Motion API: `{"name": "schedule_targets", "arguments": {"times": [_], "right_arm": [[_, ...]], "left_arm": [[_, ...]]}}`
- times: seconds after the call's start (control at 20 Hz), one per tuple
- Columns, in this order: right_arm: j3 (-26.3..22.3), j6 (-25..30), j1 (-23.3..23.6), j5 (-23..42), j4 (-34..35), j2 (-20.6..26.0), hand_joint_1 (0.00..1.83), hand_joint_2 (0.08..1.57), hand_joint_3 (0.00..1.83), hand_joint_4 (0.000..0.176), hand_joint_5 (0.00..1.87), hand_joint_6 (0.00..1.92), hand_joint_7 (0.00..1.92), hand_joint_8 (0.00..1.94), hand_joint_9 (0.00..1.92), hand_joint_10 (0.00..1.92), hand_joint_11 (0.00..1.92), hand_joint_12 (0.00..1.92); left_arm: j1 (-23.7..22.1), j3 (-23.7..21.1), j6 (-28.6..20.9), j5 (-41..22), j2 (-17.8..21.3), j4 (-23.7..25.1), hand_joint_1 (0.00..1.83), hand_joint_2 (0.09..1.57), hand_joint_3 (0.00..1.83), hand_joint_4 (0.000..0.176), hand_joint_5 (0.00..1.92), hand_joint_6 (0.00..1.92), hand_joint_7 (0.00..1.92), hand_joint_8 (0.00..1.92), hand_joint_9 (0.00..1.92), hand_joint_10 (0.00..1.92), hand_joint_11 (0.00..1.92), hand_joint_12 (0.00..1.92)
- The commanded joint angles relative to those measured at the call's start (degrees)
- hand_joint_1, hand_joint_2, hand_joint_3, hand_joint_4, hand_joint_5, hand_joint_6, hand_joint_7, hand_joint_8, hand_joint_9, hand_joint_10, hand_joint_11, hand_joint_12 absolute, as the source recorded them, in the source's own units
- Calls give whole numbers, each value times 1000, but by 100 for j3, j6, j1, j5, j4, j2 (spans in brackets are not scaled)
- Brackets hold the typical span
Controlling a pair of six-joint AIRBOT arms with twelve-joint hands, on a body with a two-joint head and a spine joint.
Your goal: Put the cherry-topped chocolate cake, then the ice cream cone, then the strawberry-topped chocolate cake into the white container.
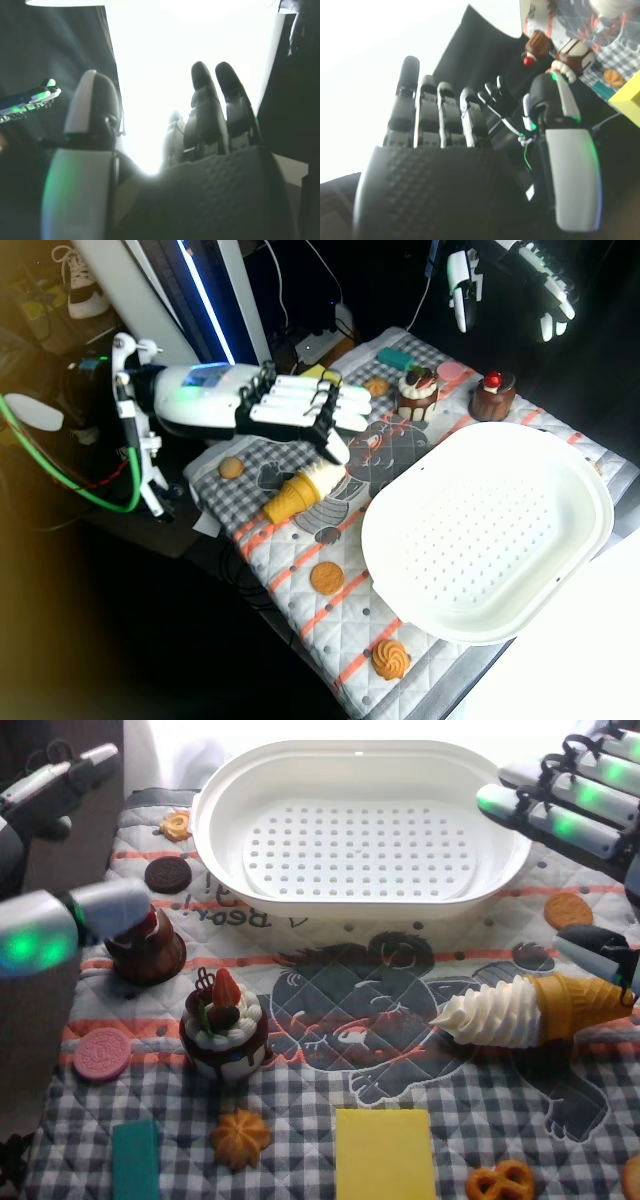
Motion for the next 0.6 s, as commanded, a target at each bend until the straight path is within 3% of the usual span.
{"name": "schedule_targets", "arguments": {"times": [0.0,0.15,0.25,0.3,0.4,0.55], "right_arm": [[-27,-24,11,851,23,57,460,1344,31,0,0,0,0,0,59,162,0,1435],[-89,-24,-218,1075,155,119,412,1357,3,0,0,0,0,0,43,131,0,1239],[-93,-24,-281,1099,223,121,436,1360,1,0,0,0,0,0,37,109,0,1244],[-92,-24,-302,1100,247,120,458,1355,0,0,0,0,19,6,61,116,0,1245],[-92,-24,-324,1100,268,119,477,1340,0,0,0,0,29,5,64,106,0,1217],[-92,-24,-352,1100,294,114,451,1333,0,0,0,0,35,7,77,88,0,1207]], "left_arm": [[-5,25,-37,-612,25,108,490,1257,7,91,138,2,122,1,208,33,0,1128],[34,46,-37,-544,-1,60,522,1268,0,62,125,0,73,0,156,2,0,1024],[26,167,-36,-352,-73,-50,599,1226,0,41,123,0,58,1,108,0,0,881],[-1,278,-36,-168,-155,-140,631,1203,0,67,117,0,33,0,53,3,0,642],[-113,507,-37,259,-300,-273,760,1150,0,61,76,0,5,0,51,4,0,478],[-222,780,-36,704,-513,-457,826,1118,0,48,89,1,0,0,44,1,0,465]]}}
